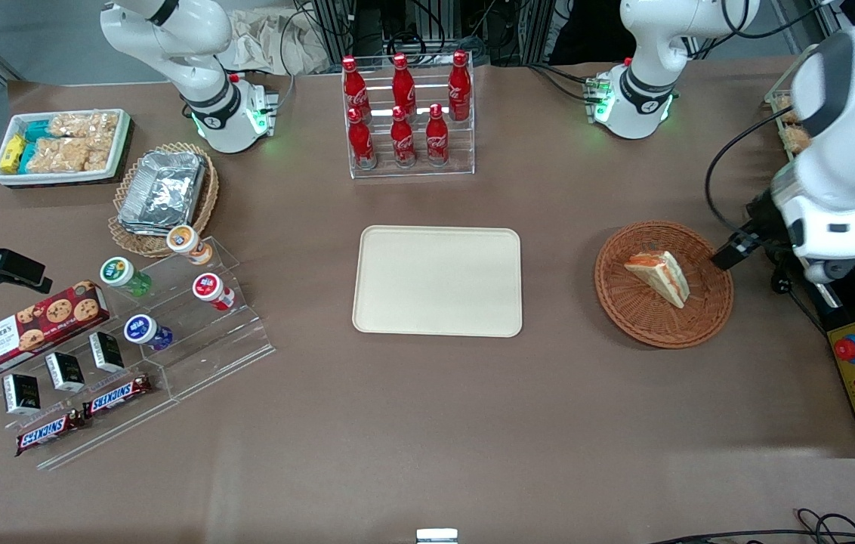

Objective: Place sandwich from basket to tray
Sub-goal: 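Move the left gripper over the wrapped sandwich in the wicker basket, then lower the left gripper and close it on the wrapped sandwich, then lift the sandwich out of the basket and carry it toward the tray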

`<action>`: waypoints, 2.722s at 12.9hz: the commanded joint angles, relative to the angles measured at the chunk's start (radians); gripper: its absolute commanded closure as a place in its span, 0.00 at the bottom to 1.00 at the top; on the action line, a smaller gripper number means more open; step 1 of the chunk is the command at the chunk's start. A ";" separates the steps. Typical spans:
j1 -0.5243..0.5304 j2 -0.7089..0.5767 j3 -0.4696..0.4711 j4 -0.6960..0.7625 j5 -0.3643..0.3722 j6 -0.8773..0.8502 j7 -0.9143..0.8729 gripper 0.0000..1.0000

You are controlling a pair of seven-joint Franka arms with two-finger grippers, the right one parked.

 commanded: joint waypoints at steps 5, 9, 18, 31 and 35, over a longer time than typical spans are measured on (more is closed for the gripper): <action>-0.004 -0.047 -0.021 -0.385 0.017 0.439 -0.173 0.00; 0.006 0.017 -0.017 -0.512 0.017 0.661 -0.178 0.00; 0.009 0.194 0.055 -0.583 0.087 0.946 -0.154 1.00; -0.004 0.030 -0.189 -0.005 0.071 0.027 -0.155 1.00; -0.004 0.042 -0.341 0.078 0.069 0.016 -0.099 1.00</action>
